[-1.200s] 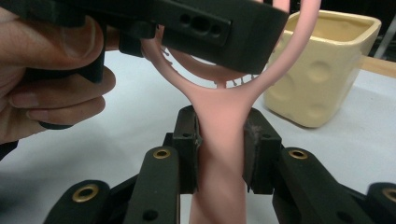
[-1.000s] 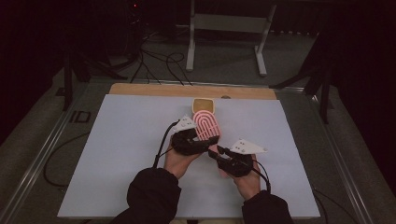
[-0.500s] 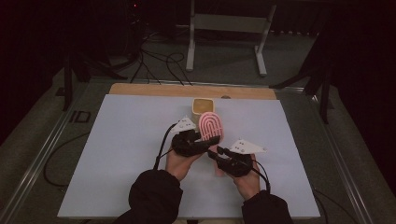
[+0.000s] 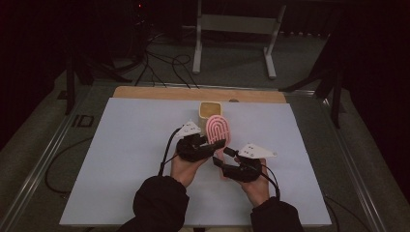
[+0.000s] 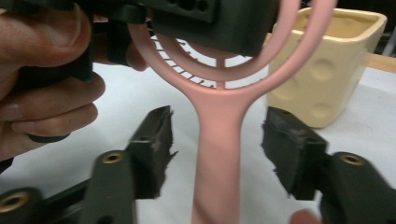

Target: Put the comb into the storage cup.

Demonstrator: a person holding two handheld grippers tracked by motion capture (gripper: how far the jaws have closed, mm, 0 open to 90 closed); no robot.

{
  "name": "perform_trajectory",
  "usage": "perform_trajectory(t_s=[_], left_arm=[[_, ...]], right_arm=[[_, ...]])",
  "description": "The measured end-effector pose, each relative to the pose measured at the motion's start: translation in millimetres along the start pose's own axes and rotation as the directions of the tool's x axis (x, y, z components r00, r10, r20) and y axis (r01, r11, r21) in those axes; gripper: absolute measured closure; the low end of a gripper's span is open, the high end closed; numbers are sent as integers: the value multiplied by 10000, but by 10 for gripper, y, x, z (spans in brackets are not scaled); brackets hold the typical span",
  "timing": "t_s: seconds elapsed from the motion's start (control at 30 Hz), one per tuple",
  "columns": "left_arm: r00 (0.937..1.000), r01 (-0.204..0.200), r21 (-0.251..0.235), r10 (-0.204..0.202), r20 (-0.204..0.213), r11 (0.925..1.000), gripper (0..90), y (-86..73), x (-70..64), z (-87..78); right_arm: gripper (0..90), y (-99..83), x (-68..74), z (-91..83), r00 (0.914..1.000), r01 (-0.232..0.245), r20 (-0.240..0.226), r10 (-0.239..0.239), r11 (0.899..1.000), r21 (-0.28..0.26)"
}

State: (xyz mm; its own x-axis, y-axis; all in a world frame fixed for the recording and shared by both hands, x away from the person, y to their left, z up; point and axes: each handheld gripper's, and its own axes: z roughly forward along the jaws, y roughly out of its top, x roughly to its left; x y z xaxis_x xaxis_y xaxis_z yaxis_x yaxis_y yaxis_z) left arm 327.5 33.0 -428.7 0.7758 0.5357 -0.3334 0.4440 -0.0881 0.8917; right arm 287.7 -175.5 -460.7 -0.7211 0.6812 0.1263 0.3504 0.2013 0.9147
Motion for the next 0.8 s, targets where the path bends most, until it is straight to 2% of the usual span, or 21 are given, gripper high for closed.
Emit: perform_trajectory(t_s=[0.1, 0.13, 0.33, 0.47, 0.67, 0.8], left_arm=[[10000, -18, -10, 18, -33, 10000, 652, 2, -1, -3], [10000, -15, -29, 15, -57, 10000, 653, 3, 0, -6], [9999, -67, -67, 67, -131, 10000, 653, 7, 6, -25], [9998, -36, -107, 34, -193, 9999, 652, 6, 20, -37], [9996, -48, -191, 42, -292, 9998, 652, 22, 33, -70], [9994, -73, -187, 66, -351, 9998, 653, 33, 48, -91]], right_arm=[[389, 0, -7, -1, 9999, -59, -111, 60, 10000, 41], [340, 2, -9, 2, 9998, -98, -195, 99, 9999, 50], [142, 9, -3, 14, 9999, -110, 129, 108, 9998, 167], [100, 10, -8, 14, 9996, -124, 249, 121, 9999, 110], [91, 9, -43, -9, 9989, -285, 385, 283, 9996, 45], [91, 4, -64, -27, 9988, -182, 452, 178, 9998, 83]])
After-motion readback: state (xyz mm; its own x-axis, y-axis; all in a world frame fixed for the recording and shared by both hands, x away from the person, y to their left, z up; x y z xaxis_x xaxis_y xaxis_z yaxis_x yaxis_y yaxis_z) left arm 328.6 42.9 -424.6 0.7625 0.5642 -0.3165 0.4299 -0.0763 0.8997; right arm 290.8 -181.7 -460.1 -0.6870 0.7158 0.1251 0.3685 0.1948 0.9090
